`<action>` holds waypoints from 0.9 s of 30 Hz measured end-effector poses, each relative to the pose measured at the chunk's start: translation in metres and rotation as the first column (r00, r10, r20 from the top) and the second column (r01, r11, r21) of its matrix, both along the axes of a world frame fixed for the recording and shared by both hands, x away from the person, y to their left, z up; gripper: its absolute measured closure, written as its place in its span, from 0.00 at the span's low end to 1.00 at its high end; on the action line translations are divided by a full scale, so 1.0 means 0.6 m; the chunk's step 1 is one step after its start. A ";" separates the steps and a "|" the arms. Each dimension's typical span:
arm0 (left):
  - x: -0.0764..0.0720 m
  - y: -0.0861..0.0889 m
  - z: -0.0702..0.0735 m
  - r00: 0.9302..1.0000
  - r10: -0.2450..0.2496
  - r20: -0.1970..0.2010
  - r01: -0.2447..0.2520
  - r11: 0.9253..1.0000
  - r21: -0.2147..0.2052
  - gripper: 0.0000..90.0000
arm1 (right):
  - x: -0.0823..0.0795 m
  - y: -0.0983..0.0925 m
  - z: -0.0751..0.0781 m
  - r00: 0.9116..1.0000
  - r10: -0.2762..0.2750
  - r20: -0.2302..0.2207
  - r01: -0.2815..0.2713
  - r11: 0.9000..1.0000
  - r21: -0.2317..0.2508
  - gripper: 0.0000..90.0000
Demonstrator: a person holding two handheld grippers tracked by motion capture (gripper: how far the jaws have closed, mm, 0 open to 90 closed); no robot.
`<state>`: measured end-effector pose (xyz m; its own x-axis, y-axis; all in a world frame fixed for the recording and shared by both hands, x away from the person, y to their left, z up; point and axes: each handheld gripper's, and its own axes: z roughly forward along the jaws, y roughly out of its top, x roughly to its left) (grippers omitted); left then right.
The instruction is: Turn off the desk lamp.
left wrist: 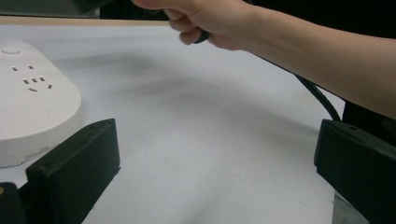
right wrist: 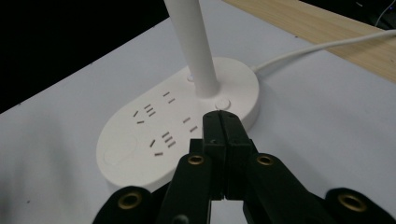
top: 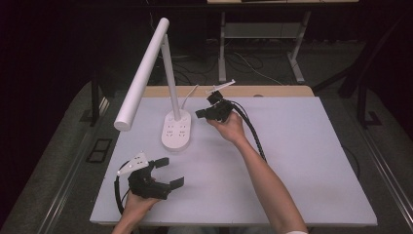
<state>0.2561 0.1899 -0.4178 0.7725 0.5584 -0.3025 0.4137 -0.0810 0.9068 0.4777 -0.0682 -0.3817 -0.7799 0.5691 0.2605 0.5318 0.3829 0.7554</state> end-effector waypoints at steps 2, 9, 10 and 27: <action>0.000 -0.001 0.000 1.000 0.001 -0.001 -0.001 1.000 0.001 0.00 | -0.010 -0.024 0.007 1.000 -0.005 0.003 0.005 1.000 0.013 1.00; 0.002 -0.001 -0.001 1.000 0.001 -0.003 -0.001 1.000 0.006 0.00 | -0.030 -0.069 0.019 1.000 -0.025 -0.005 0.026 0.999 0.047 0.82; 0.002 -0.002 -0.001 1.000 0.002 -0.004 -0.002 1.000 0.002 0.00 | -0.036 -0.083 0.023 1.000 -0.029 -0.008 0.030 0.998 0.063 0.72; 0.000 -0.001 -0.001 1.000 0.004 -0.004 -0.004 1.000 0.000 0.00 | -0.113 -0.173 0.050 0.997 -0.072 0.013 0.071 0.997 0.043 0.00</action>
